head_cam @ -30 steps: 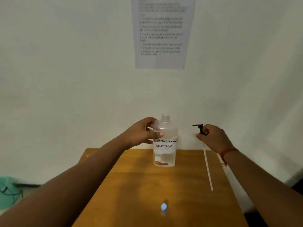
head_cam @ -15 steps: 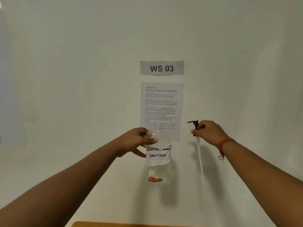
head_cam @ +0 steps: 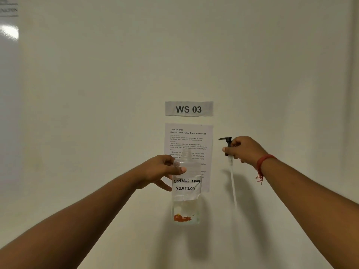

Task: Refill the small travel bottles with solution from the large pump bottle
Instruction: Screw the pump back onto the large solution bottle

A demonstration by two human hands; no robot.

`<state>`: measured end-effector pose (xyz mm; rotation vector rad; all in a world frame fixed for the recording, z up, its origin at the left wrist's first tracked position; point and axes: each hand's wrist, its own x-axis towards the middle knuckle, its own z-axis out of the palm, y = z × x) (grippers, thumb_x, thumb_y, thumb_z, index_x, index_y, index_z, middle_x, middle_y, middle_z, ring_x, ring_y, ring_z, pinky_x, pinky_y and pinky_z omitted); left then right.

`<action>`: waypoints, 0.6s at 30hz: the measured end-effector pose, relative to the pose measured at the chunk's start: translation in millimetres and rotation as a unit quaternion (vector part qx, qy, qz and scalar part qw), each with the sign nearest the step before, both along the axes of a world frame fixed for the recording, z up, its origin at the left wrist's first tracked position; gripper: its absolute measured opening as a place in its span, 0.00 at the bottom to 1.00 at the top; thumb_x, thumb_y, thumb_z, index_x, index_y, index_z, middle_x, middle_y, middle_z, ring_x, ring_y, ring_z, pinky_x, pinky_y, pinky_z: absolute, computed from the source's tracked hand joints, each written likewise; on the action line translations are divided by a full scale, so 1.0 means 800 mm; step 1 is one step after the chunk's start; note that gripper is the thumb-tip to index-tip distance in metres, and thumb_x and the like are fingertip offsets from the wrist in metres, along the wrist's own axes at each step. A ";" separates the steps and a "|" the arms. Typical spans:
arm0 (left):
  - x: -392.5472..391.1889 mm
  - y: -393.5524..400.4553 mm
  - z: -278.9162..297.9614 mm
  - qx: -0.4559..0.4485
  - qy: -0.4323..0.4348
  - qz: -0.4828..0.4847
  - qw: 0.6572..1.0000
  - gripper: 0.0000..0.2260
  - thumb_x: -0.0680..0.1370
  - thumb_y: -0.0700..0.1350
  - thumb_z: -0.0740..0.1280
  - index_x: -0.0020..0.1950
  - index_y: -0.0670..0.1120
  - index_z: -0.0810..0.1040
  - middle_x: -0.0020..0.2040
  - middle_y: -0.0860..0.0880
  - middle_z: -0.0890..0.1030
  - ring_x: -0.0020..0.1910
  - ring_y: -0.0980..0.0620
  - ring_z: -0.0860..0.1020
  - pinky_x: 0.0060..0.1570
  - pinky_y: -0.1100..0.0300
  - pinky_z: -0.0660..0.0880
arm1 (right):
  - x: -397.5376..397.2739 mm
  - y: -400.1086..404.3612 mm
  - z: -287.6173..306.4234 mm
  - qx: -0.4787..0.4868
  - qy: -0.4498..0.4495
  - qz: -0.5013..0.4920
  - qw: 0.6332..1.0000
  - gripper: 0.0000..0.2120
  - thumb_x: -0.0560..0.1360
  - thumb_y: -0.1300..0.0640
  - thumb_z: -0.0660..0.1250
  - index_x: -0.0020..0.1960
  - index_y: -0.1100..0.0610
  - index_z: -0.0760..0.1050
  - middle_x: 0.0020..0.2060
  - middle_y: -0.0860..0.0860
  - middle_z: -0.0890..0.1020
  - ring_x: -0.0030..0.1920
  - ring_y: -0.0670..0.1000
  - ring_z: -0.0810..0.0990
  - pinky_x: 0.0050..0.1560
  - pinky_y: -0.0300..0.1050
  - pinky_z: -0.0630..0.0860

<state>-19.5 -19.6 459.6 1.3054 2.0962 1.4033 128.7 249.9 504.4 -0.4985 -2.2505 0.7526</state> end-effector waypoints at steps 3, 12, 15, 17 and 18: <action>0.000 0.001 -0.010 -0.002 -0.001 0.005 1.000 0.19 0.75 0.52 0.76 0.63 0.48 0.78 0.56 0.48 0.86 0.54 0.49 0.85 0.44 0.49 0.85 | 0.002 -0.005 0.017 -0.036 0.033 0.026 0.999 0.13 0.73 0.49 0.73 0.46 0.59 0.78 0.41 0.52 0.85 0.41 0.52 0.83 0.36 0.45 0.77; -0.001 0.007 -0.074 -0.021 -0.012 0.020 0.999 0.20 0.71 0.51 0.80 0.58 0.47 0.79 0.56 0.43 0.82 0.51 0.53 0.86 0.44 0.49 0.85 | -0.009 -0.021 0.045 -0.225 0.183 0.093 0.953 0.10 0.75 0.55 0.73 0.44 0.61 0.77 0.43 0.57 0.85 0.33 0.51 0.79 0.32 0.42 0.77; -0.001 0.006 -0.089 -0.025 -0.013 0.023 0.999 0.20 0.70 0.52 0.81 0.58 0.47 0.80 0.54 0.45 0.82 0.50 0.53 0.86 0.45 0.49 0.85 | -0.012 -0.024 0.052 -0.261 0.236 0.091 0.931 0.11 0.75 0.55 0.73 0.41 0.61 0.76 0.39 0.56 0.84 0.30 0.49 0.77 0.30 0.41 0.77; 0.000 0.004 -0.094 -0.026 -0.014 0.023 0.999 0.21 0.70 0.51 0.81 0.58 0.47 0.79 0.53 0.46 0.82 0.50 0.53 0.86 0.45 0.49 0.85 | -0.015 -0.025 0.054 -0.270 0.261 0.081 0.923 0.11 0.75 0.55 0.72 0.39 0.61 0.76 0.38 0.56 0.83 0.30 0.49 0.76 0.32 0.42 0.78; 0.000 0.004 -0.095 -0.027 -0.014 0.022 0.999 0.21 0.70 0.51 0.81 0.58 0.46 0.79 0.53 0.46 0.82 0.50 0.53 0.86 0.45 0.48 0.85 | -0.017 -0.025 0.055 -0.268 0.268 0.075 0.922 0.11 0.75 0.55 0.72 0.40 0.61 0.77 0.39 0.56 0.83 0.30 0.49 0.77 0.33 0.42 0.79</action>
